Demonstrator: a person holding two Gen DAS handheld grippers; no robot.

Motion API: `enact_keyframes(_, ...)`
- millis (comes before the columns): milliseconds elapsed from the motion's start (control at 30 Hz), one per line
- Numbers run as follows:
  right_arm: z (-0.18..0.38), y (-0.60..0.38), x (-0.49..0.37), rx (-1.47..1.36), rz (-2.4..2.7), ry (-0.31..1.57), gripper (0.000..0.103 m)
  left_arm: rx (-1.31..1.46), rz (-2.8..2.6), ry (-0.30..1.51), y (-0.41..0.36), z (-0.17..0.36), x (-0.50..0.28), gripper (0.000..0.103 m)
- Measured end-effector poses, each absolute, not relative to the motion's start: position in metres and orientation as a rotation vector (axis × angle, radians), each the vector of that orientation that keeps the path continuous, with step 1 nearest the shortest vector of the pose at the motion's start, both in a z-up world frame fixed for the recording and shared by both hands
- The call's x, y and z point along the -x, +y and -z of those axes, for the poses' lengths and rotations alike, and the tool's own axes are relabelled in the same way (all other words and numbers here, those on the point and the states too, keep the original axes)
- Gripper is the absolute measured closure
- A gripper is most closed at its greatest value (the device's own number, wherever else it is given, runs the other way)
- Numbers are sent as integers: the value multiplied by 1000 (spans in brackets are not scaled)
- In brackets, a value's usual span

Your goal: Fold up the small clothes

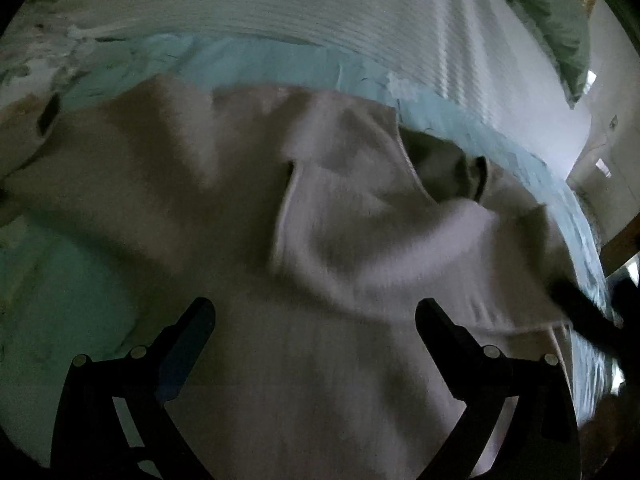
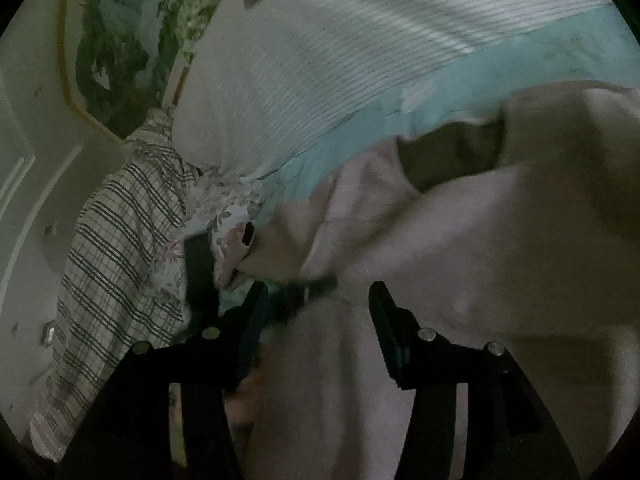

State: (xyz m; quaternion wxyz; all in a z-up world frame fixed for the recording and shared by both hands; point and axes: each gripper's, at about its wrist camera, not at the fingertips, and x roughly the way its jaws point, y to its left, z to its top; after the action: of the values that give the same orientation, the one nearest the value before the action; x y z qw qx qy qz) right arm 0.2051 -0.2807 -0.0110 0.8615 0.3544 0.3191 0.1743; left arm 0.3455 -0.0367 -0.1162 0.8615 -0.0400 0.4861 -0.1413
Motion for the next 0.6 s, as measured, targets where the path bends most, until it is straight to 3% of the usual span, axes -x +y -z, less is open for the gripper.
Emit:
enact_keyframes(67,13,-291,-186,-740,-333,663,49,90,306,1023,-46,121,-360,11)
enact_keyframes(100,13,-295,-179,-739,-318,660,49,95,309,1022,-50,119,-370,23)
enact_keyframes(167,14,-309,-166,-753,-274,656,49,106,324,1024,-57,120,-382,60)
enact_keyframes(200,12,-318,-161,-761,-254,648,49,106,332,1022,-60,121,-385,73)
enact_keyframes(233,10,-325,-156,-763,-233,638,49,105,340,1017,-59,116,-388,99)
enact_keyframes(400,-1,-368,-128,-721,-71,571,49,112,289,846,-24,76,-359,99)
enact_keyframes(600,24,-420,-135,-741,105,626,49,100,212,825,-5,77,-366,99)
